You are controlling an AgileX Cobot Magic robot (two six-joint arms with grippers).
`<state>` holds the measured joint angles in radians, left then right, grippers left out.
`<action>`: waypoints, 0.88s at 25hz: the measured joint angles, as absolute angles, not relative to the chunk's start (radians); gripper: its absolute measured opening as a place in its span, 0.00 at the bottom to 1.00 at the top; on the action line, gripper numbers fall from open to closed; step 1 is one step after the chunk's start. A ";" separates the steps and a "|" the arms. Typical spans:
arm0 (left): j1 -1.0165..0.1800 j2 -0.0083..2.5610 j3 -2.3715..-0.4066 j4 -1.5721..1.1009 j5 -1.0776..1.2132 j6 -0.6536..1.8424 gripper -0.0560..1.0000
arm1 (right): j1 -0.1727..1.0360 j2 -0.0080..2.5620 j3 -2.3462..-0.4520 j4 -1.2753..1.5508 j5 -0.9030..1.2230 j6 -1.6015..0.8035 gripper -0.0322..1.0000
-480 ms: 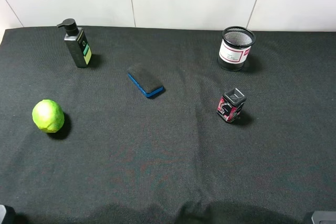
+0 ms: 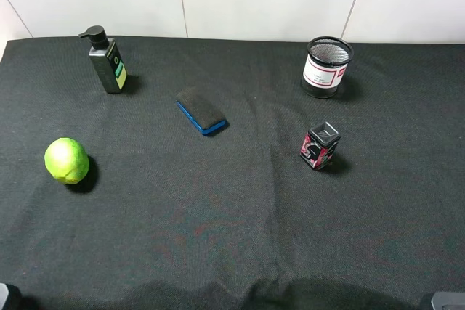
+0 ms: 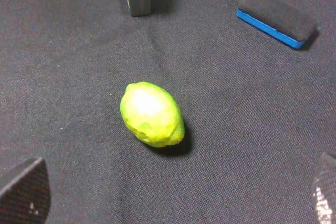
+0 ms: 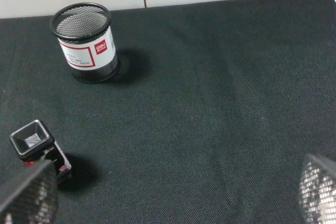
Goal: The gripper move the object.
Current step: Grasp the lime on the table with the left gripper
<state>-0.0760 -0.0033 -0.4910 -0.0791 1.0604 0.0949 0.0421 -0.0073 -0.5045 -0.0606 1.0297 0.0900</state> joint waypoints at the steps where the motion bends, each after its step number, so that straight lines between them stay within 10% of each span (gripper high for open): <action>1: -0.076 -0.003 -0.491 -0.079 1.060 0.095 1.00 | 0.042 -0.007 -0.504 -0.061 1.030 0.090 0.70; 22: -0.076 -0.003 -0.491 -0.079 1.060 0.095 1.00 | 0.042 -0.007 -0.504 -0.061 1.030 0.090 0.70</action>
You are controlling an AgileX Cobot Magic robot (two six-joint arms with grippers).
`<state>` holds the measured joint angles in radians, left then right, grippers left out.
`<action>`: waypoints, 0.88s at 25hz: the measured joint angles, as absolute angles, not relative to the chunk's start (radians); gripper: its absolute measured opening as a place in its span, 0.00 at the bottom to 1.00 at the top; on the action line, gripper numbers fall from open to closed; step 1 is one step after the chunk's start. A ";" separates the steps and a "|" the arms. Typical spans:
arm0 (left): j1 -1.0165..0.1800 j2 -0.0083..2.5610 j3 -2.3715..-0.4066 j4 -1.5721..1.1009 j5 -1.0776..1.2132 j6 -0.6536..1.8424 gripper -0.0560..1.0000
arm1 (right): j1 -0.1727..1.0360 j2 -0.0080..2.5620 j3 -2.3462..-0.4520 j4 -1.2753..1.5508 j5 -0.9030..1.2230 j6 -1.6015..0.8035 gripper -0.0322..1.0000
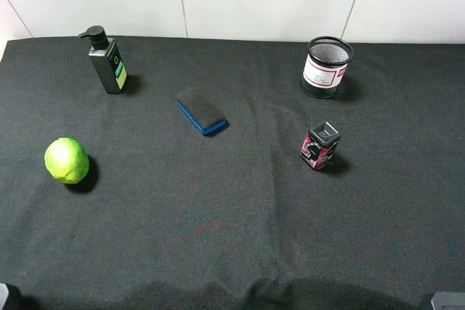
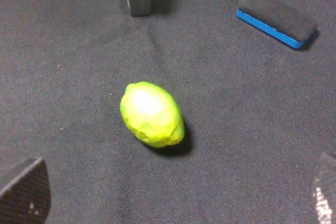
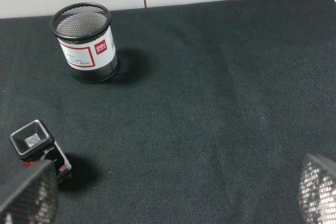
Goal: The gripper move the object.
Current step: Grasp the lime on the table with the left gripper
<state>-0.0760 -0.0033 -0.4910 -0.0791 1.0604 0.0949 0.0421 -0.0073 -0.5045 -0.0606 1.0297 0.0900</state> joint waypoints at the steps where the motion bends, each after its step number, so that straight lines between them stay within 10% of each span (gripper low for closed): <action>1: -0.076 -0.003 -0.491 -0.079 1.060 0.095 1.00 | 0.042 -0.007 -0.504 -0.061 1.030 0.090 0.70; 22: -0.076 -0.003 -0.493 -0.079 1.068 0.090 1.00 | 0.042 -0.007 -0.504 -0.061 1.030 0.090 0.70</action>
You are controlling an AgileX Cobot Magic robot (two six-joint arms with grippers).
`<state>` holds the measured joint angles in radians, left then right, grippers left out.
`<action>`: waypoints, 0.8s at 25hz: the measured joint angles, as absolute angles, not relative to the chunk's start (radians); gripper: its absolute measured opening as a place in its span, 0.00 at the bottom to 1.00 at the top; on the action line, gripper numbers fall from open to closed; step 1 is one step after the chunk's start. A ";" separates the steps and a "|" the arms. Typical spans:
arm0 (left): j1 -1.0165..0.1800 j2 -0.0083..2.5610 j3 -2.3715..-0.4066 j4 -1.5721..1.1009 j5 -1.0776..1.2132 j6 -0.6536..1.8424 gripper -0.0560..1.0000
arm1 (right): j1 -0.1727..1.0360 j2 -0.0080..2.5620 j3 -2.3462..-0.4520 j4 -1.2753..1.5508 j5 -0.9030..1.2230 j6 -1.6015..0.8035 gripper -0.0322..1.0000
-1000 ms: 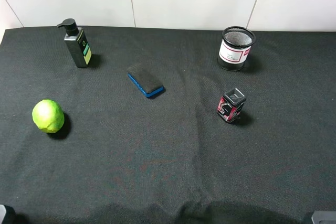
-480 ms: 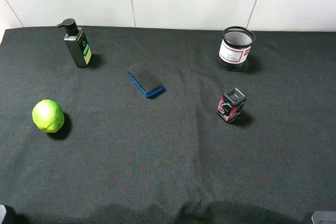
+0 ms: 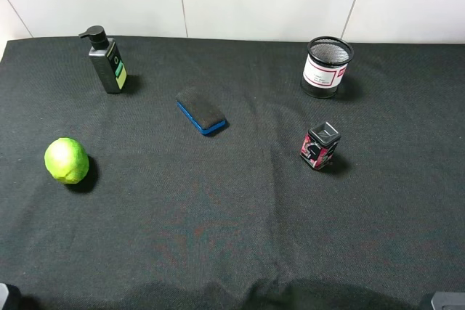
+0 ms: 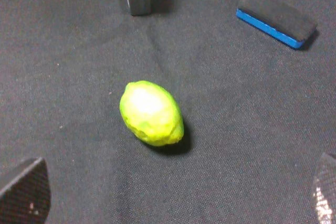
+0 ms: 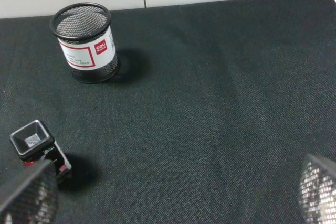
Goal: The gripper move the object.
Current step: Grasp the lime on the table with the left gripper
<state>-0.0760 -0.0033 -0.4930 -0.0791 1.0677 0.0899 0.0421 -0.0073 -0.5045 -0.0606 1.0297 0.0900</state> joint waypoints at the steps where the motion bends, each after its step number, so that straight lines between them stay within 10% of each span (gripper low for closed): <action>1: -0.076 -0.001 -0.497 -0.079 1.082 0.090 1.00 | 0.042 -0.007 -0.504 -0.061 1.030 0.090 0.70; 20: -0.076 0.414 -0.591 -0.079 1.138 0.000 1.00 | 0.042 -0.007 -0.504 -0.061 1.030 0.090 0.70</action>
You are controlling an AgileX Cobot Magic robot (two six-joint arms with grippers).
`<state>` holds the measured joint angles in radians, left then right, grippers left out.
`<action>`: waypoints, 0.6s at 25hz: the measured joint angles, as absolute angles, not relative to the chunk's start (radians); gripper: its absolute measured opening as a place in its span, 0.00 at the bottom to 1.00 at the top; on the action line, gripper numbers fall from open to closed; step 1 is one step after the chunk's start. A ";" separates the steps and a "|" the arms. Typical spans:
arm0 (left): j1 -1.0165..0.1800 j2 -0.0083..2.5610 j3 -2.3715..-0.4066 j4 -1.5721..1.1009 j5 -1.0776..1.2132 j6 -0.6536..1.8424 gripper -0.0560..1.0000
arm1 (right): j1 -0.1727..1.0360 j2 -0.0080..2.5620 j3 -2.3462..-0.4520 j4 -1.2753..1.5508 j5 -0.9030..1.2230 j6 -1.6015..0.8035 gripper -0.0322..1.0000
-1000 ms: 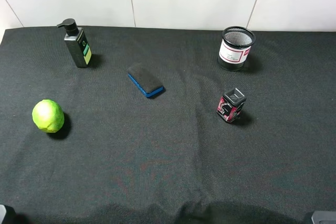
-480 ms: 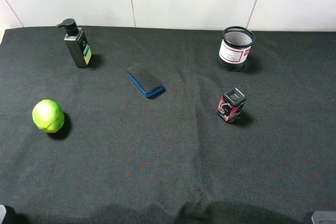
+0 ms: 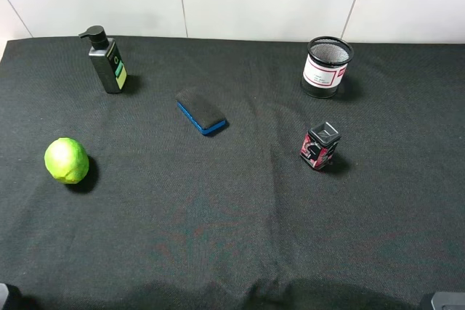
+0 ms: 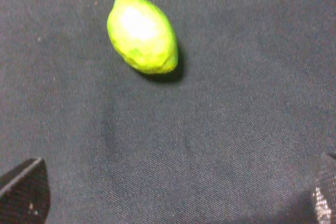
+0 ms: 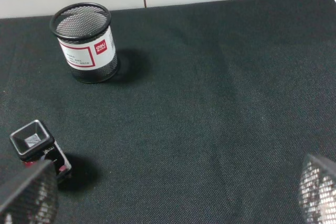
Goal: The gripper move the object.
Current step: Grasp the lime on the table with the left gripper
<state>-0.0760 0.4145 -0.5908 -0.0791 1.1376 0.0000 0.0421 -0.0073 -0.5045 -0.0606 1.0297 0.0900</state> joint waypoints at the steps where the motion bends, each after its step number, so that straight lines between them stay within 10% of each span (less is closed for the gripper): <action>1: -0.076 0.434 -0.597 -0.079 1.135 -0.005 1.00 | 0.042 -0.007 -0.504 -0.061 1.030 0.090 0.70; 15: -0.076 0.696 -0.612 -0.079 1.052 -0.070 0.99 | 0.042 -0.007 -0.504 -0.061 1.030 0.090 0.70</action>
<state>-0.0760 0.6964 -0.6120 -0.0791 1.0515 -0.0703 0.0421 -0.0073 -0.5045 -0.0606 1.0297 0.0900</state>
